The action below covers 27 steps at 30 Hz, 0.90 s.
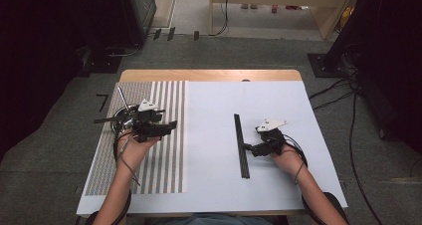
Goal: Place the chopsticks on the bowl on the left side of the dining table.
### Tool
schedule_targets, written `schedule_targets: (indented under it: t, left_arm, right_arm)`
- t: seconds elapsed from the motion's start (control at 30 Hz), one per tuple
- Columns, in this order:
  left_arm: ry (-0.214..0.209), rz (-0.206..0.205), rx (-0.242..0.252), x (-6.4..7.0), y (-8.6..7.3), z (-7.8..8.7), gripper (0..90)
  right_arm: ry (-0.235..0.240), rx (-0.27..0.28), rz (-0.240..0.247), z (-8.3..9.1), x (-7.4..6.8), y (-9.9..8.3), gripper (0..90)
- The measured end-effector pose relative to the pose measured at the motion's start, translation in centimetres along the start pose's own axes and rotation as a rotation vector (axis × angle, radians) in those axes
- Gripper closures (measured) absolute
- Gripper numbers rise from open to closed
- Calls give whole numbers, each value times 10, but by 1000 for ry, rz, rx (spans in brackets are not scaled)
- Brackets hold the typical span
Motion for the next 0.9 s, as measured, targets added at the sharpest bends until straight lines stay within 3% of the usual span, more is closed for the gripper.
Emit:
schedule_targets:
  t: [0.27,0.43,0.53,0.63,0.7,0.77,0.83,0.9]
  left_arm:
    - [-49,-56,4,30,-5,-17,298]
    - [-103,-98,7,50,-14,-31,267]
    - [-117,-137,-15,61,-20,-38,257]
    - [-157,-126,-18,72,-26,-46,256]
    - [-168,-145,-26,79,-31,-52,241]
    - [-167,-180,-40,86,-36,-59,239]
    - [-144,-251,-24,93,-39,-63,239]
    - [-162,-282,-10,97,-40,-65,235]
  right_arm:
    - [0,0,-1,0,0,0,151]
    - [0,0,-1,0,0,0,151]
    - [0,0,-3,0,0,0,151]
    - [0,0,0,0,0,0,151]
    - [0,-1,-2,0,0,0,151]
    - [0,-1,-2,0,0,0,151]
    - [0,-1,-2,0,0,0,151]
    - [0,-1,-3,0,0,0,151]
Point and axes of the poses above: each handheld gripper's, and its own axes: z roughly backward along the jaws, y roughly out of its top, x roughly to its right, the point moved 5 cm from there along -z, roughly forward along the jaws, and after that the axes turned 9 degrees about y, right-handed, at the moved point
